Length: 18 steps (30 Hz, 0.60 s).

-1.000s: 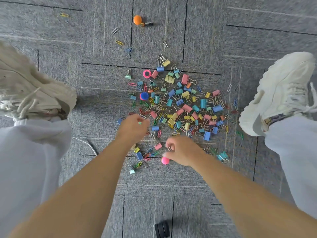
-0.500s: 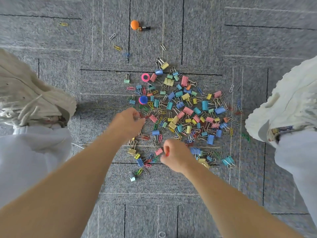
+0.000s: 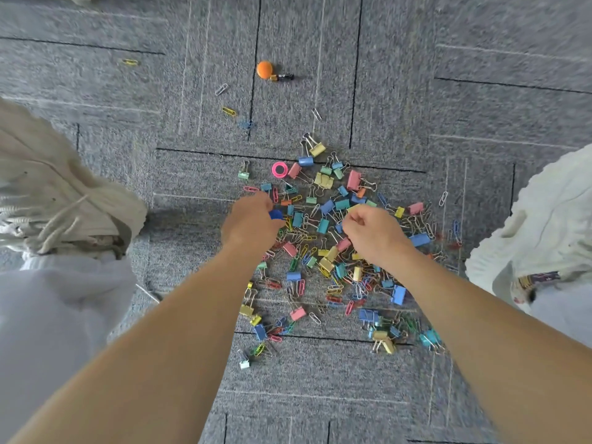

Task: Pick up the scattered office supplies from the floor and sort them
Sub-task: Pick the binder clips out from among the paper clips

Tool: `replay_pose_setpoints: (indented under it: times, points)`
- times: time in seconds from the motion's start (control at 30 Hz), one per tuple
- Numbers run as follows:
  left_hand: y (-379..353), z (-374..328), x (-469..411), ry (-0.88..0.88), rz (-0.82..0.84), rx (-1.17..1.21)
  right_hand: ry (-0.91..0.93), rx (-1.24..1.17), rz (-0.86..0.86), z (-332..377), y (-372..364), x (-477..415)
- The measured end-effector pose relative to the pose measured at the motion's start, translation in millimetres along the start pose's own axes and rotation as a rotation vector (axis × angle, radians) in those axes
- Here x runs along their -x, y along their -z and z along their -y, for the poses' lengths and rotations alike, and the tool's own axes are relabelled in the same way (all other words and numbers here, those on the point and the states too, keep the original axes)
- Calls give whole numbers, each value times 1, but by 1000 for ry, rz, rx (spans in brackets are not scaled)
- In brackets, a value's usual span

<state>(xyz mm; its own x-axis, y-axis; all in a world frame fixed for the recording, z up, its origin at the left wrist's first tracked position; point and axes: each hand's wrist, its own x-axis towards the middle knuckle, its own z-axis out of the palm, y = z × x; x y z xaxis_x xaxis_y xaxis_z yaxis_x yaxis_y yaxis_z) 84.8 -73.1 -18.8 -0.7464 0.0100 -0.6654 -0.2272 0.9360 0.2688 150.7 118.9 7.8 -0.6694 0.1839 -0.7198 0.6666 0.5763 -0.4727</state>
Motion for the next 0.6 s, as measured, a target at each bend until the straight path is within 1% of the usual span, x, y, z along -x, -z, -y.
replay_pose_setpoints:
  times: [0.07, 0.13, 0.2, 0.27, 0.33, 0.47, 0.53, 0.6]
  points:
    - [-2, -3, -2, 7, 15, -19, 65, 15, -47, 12, 0, -8]
    - [-3, -4, -5, -6, 22, -7, 126, -29, -128, 28, -1, -21]
    - [4, -3, -7, -22, 32, 85, 177, -33, -195, 50, -5, -38]
    - [15, -3, -14, -41, 56, 196, 212, 11, -223, 71, -14, -55]
    - [28, -1, -24, -70, 45, 284, 225, 62, -225, 88, -22, -71]
    - [49, 7, -50, -90, -10, 364, 261, 250, -210, 107, -29, -94]
    - [54, 9, -64, -83, -25, 468, 262, 332, -146, 111, -30, -101]
    - [59, 5, -79, -10, -22, 620, 250, 401, -74, 117, -28, -106]
